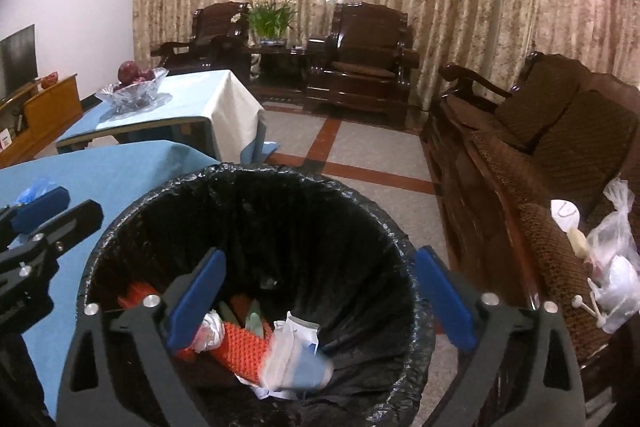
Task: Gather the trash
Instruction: 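Carry bag and cup over the bin and open both grippers, then grasp the red packet with the left gripper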
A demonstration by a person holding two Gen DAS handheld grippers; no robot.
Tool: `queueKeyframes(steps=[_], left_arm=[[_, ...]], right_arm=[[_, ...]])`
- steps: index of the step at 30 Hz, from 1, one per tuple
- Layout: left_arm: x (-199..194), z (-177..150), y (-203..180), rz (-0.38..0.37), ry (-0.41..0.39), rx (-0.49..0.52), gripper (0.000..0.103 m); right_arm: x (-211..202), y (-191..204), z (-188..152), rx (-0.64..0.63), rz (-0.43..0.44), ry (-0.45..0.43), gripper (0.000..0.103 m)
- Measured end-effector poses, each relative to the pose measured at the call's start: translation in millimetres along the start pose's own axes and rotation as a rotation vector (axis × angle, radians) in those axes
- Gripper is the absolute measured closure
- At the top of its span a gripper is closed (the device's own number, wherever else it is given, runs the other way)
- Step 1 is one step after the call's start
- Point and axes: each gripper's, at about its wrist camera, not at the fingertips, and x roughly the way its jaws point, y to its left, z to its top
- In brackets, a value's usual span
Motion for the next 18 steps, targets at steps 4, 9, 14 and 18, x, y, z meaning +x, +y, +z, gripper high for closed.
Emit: queueKeyframes(steps=[4, 9, 14, 18], left_arm=[[-10, 3, 10, 0.021, -0.018, -0.017, 0.027], [-27, 7, 29, 0.064, -0.038, -0.034, 0.023], [-49, 6, 57, 0.127, -0.052, -0.053, 0.023], [-69, 4, 85, 0.192, -0.060, -0.067, 0.023]], right_arm=[[-5, 5, 1, 0.002, 0.010, -0.005, 0.007], [-12, 17, 5, 0.008, 0.035, -0.015, 0.007], [-19, 42, 10, -0.004, 0.082, -0.030, 0.007], [-26, 73, 14, -0.032, 0.133, -0.044, 0.007]])
